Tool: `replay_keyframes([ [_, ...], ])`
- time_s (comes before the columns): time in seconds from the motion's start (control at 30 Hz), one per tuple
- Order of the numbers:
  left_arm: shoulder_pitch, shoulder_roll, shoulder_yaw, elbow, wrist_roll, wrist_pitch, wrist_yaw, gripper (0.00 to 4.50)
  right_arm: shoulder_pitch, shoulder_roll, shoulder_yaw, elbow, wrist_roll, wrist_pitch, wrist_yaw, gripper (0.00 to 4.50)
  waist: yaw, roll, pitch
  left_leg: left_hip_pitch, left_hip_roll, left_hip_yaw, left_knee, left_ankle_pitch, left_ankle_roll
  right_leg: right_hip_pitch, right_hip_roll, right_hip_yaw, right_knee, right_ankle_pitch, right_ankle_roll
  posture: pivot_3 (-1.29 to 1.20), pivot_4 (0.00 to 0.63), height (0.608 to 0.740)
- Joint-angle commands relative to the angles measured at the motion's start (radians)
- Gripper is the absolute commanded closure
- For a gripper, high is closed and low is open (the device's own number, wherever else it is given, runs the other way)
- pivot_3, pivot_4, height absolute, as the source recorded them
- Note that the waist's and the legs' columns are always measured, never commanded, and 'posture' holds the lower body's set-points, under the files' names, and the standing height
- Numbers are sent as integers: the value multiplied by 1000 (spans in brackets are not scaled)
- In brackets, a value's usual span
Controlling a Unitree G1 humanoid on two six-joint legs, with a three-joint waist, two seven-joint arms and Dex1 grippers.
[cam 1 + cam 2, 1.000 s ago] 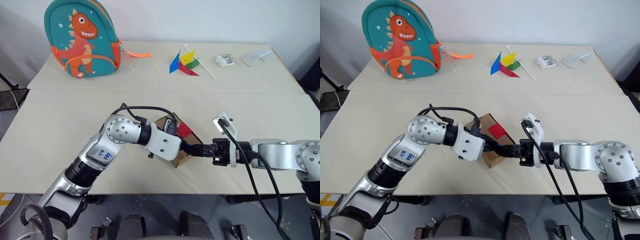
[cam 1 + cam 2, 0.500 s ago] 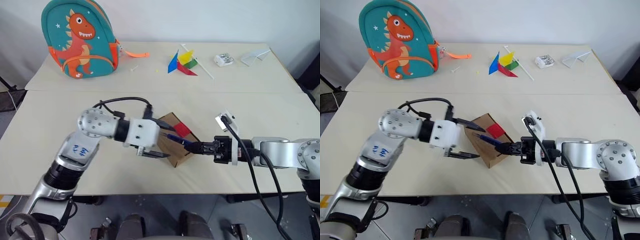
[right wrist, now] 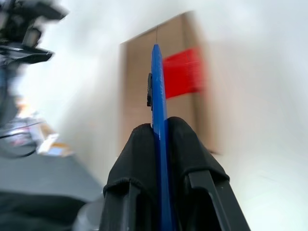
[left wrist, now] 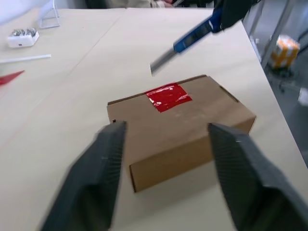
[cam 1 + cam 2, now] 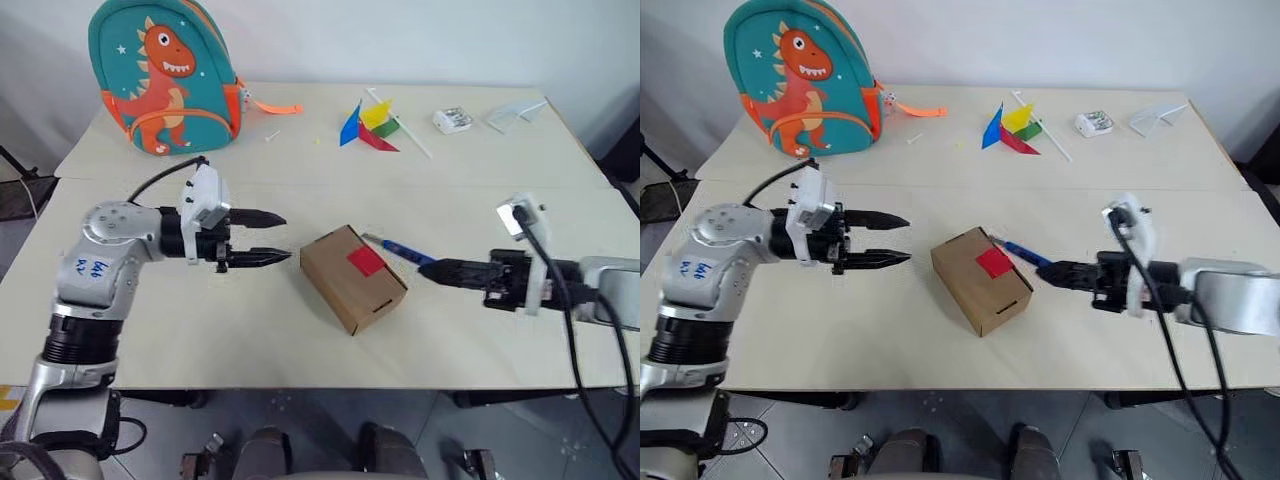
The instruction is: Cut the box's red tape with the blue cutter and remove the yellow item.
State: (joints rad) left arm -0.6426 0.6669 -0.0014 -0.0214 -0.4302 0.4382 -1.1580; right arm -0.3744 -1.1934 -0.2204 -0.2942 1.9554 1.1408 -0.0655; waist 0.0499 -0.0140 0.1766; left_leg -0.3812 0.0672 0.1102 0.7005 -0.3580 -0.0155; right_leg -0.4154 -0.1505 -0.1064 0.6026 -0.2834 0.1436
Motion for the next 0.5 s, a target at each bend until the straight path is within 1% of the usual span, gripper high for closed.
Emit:
replay_keyframes([
  [0.03, -4, -63, -41, -5, 18, -22, 44, 2897, 58, -86, -102, -81, 17, -13, -22, 4379, 1, 0, 0, 0, 0, 0, 0, 0, 0, 0, 0, 0, 0, 0, 0, 0, 150, 740],
  [0.2, -30, -151, -95, 19, 42, -21, 93, 4452, 121, -149, -161, -177, 17, -33, -6, 4379, -3, 0, 0, 0, 0, 0, 1, 0, 0, 0, 0, 0, 0, 0, 0, 0, 150, 740],
  [0.27, -38, -191, -125, 27, 60, -31, 114, 4500, 119, -187, -165, -227, 14, -31, -5, 4379, -2, 0, 0, 0, 0, 0, 1, 0, 0, 0, 0, 0, 0, 1, 0, 0, 150, 740],
  [0.4, -53, -238, -180, 95, 163, -97, 180, 4500, 98, -221, -129, -278, 17, -88, -10, 4379, 0, 0, 0, 0, 0, 0, 1, 0, 0, 0, 0, 0, -1, 1, 0, 0, 150, 740],
  [0.5, -56, -277, -205, 138, 206, -97, 234, 4500, -19, -193, -15, -263, 17, -191, -118, 4379, -5, 0, 0, -1, 0, 0, 1, 0, 0, 0, 0, 0, -1, 1, 0, 0, 150, 740],
])
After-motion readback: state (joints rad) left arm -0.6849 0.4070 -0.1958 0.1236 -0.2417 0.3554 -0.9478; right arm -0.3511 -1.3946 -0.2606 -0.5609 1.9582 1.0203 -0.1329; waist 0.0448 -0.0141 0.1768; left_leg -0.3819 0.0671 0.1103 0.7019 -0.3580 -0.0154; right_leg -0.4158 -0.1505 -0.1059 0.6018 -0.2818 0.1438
